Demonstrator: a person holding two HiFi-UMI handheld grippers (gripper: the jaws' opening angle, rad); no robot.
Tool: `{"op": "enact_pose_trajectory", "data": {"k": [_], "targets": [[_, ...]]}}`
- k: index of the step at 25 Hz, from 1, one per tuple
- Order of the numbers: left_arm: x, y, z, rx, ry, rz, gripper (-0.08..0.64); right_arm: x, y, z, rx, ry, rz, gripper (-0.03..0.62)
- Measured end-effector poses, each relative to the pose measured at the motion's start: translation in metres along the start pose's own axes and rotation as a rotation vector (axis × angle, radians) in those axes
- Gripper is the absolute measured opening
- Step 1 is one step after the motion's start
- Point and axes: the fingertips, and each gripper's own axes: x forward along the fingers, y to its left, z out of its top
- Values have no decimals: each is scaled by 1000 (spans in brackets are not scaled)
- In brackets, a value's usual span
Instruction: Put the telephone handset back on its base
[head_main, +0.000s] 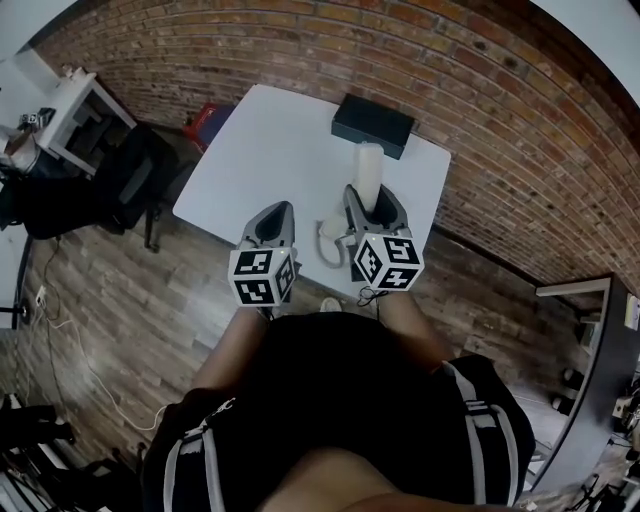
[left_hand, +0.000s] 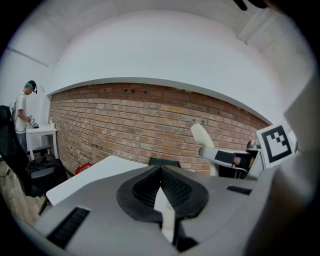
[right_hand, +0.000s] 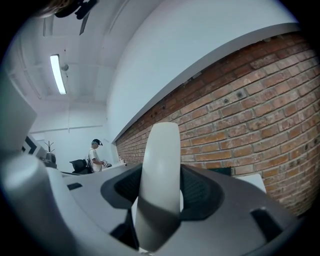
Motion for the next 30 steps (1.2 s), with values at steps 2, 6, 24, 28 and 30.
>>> {"op": "enact_pose_trajectory", "data": {"k": [2, 6, 24, 28, 30], "targets": [[10, -5, 0, -1, 13, -4, 2, 5, -14, 2, 16, -9, -32, 204], [24, -2, -2, 7, 42, -10, 2, 15, -44, -3, 114, 9, -120, 203], [101, 19, 2, 85, 155, -318, 2, 41, -88, -54, 357, 69, -456, 204], [111, 33, 9, 90, 158, -371, 2, 46, -85, -68, 378, 93, -520, 204], [117, 43, 12, 90, 163, -382, 2, 51, -84, -76, 397, 107, -541, 204]]}}
